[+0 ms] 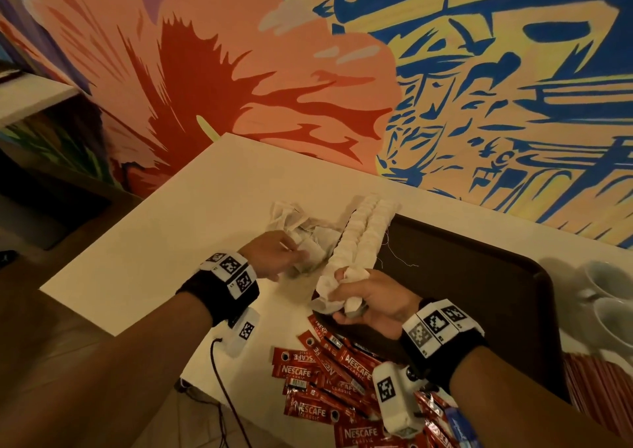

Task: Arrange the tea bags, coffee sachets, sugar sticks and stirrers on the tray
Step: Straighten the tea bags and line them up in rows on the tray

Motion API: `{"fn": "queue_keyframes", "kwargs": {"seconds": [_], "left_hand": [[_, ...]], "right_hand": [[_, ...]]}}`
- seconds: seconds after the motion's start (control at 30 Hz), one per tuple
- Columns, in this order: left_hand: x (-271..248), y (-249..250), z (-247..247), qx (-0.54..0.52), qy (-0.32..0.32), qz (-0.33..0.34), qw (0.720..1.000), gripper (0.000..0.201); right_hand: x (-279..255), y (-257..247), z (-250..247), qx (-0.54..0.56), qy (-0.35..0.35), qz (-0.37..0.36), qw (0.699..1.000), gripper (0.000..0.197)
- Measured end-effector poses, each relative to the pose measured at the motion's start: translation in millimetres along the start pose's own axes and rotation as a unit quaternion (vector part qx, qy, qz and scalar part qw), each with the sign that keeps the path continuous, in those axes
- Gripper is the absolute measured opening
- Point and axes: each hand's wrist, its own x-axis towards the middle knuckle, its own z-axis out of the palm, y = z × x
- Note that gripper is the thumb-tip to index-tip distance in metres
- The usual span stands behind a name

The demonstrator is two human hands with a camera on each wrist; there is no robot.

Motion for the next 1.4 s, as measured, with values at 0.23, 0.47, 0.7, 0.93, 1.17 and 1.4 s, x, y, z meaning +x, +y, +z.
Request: {"fn": "queue_keyframes", "kwargs": {"seconds": [0.23,0.47,0.7,0.93,1.17,1.4], "left_hand": [[52,-15,28,0.213,0.100,-0.101,0.967,0.120],[83,-20,32,0.232,0.107,-0.118,0.960,0.124],[70,-18,15,0.168,0.107,-0.117,0.973,0.056],[41,-22,-15,0.054,0.106,-0.109,0.987,0.020],[6,-20,-50,-0.045,0.161,-0.041,0.985,0.052],[-29,6,-77,-0.026,0.181,-0.002,0.983,0.063]], "right_hand": [[2,-1,-9,0.033,0.016,0.006,0.999,0.032],[-1,-4,-11,0.025,0.007,-0.012,1.000,0.034],[-10,-7,-18,0.044,0.015,-0.030,0.998,0.030],[-21,-5,-25,0.048,0.037,-0.043,0.997,0.030],[-38,-10,-26,0.021,0.108,-0.085,0.990,0.034],[-58,-15,-23,0.009,0.134,-0.110,0.985,0.036]]}}
